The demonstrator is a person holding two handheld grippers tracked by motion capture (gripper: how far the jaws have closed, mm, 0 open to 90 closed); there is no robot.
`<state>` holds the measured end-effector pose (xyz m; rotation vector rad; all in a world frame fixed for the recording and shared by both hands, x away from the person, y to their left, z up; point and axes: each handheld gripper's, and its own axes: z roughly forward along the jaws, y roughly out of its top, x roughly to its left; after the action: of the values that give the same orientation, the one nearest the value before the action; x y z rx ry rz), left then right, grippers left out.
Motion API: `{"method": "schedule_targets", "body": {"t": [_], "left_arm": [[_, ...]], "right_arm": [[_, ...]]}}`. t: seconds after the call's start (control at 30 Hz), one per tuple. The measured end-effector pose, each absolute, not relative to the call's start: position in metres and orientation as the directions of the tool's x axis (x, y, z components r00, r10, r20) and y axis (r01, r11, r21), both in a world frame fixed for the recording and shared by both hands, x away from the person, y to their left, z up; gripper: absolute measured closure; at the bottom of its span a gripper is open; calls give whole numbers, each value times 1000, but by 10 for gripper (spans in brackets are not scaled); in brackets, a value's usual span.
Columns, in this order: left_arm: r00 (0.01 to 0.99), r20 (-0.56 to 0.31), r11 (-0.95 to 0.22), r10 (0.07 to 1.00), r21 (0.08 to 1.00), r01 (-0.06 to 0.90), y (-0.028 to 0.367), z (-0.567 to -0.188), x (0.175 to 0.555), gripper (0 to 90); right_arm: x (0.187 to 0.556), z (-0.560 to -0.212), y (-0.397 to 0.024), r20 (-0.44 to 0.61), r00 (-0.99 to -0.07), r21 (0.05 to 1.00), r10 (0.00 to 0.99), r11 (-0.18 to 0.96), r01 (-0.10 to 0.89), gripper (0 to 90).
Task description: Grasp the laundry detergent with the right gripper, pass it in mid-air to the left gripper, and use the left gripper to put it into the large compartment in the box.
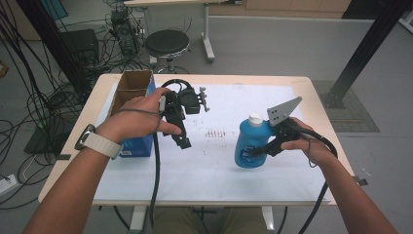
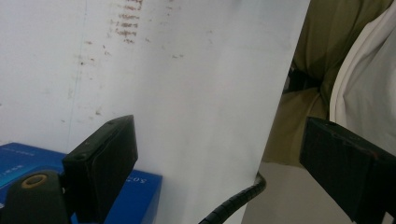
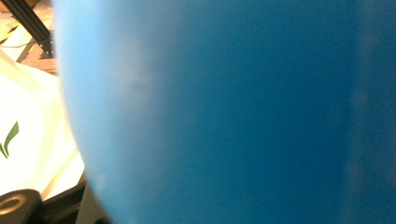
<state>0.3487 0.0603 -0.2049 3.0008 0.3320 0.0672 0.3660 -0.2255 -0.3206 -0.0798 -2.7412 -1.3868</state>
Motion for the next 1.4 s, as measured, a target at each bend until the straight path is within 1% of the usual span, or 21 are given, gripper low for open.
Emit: {"method": "schedule_targets", "body": {"t": [0.53, 0.97, 1.4], "left_arm": [[988, 45, -986, 149, 79, 145, 44, -174, 353, 119], [994, 51, -995, 99, 30, 98, 29, -161, 354, 111], [997, 48, -998, 55, 19, 54, 4, -153, 356, 97]], "right_arm": [[362, -296, -192, 77, -997, 774, -10, 632, 53, 431], [367, -292, -172, 75, -997, 771, -21, 635, 45, 432], [369, -293, -159, 78, -997, 766, -30, 641, 41, 432]]}}
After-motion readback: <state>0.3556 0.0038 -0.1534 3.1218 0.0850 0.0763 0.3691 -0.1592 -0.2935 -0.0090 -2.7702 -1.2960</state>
